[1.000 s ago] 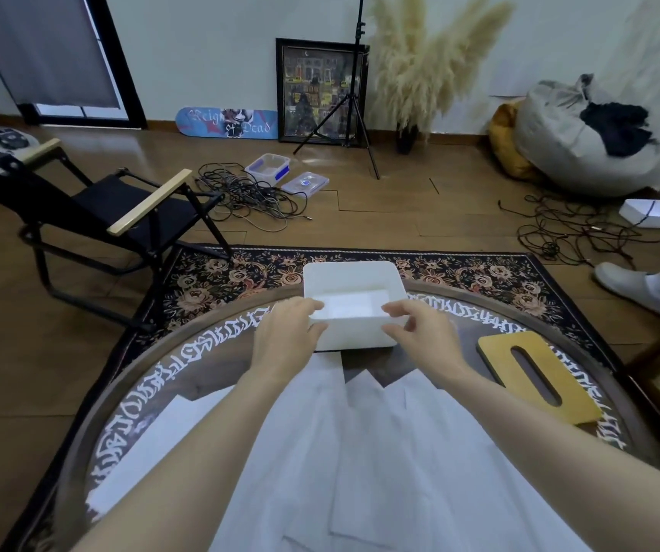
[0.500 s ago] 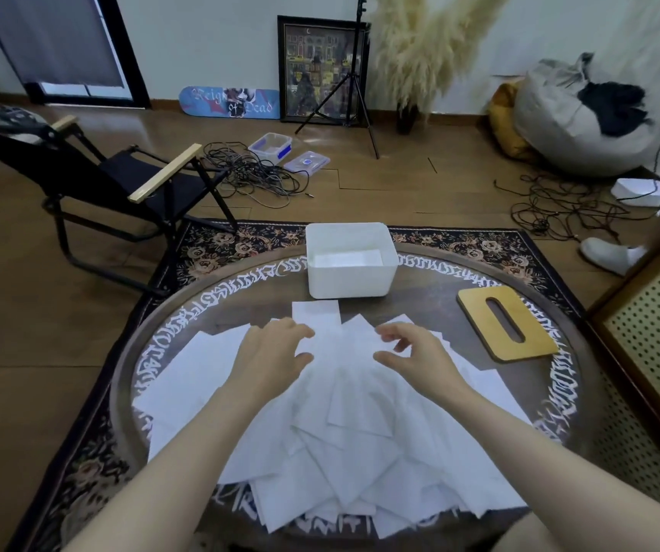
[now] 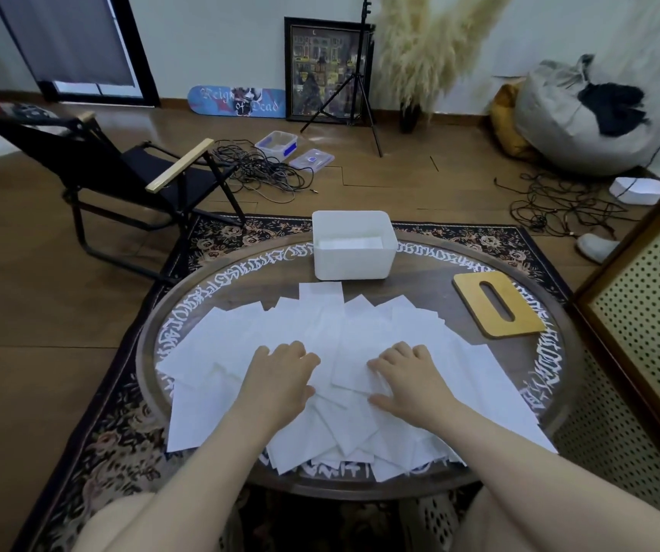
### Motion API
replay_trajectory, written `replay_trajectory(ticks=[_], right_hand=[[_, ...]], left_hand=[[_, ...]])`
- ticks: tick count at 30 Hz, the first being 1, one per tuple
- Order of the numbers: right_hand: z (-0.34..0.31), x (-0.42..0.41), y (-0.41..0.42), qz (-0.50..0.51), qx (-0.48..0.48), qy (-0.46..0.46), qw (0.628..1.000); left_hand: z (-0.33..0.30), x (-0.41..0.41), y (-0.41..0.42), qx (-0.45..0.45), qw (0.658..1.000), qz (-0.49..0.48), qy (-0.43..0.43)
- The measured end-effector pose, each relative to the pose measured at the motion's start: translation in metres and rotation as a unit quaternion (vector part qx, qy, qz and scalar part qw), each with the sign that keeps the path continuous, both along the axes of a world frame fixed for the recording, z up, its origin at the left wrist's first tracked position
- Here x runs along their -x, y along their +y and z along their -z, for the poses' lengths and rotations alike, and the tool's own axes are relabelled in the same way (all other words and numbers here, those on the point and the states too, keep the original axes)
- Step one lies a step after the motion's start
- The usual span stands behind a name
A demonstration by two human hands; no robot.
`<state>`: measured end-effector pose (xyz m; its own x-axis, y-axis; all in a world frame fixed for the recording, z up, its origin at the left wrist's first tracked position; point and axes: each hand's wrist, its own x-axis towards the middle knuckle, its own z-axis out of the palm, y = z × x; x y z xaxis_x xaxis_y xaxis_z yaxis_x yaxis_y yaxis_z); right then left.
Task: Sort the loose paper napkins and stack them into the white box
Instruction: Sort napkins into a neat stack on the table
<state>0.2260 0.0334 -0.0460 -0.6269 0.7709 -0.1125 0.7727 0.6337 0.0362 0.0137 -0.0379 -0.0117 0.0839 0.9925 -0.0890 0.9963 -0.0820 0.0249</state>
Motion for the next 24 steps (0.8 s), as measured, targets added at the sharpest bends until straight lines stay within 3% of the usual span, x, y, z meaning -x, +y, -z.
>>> replay_trajectory(ticks=[5,9,11,13,16,19,24], right_hand=[[0.007,-0.001,0.005,-0.014,-0.036,0.070,0.997],[-0.002,0.001,0.005,0.021,-0.004,0.146,0.989],[-0.006,0.001,0.004,0.046,0.032,0.212,0.976],[-0.013,0.000,0.001,0.075,0.097,0.296,0.947],[-0.029,-0.003,-0.005,0.109,0.223,0.415,0.875],[-0.040,-0.006,-0.008,0.124,0.302,0.484,0.812],[-0.049,-0.011,-0.010,0.167,0.328,0.535,0.760]], left_hand=[[0.009,0.003,-0.003,0.011,1.000,-0.004,-0.015],[0.010,0.002,0.000,0.020,0.999,-0.004,-0.038],[0.009,0.000,0.002,0.022,0.997,-0.008,-0.076],[0.008,-0.003,0.004,0.022,0.986,-0.030,-0.166],[0.006,-0.009,0.009,0.025,0.934,-0.087,-0.346],[0.007,-0.014,0.015,0.031,0.887,-0.113,-0.447],[0.000,-0.024,0.017,0.079,0.806,-0.129,-0.572]])
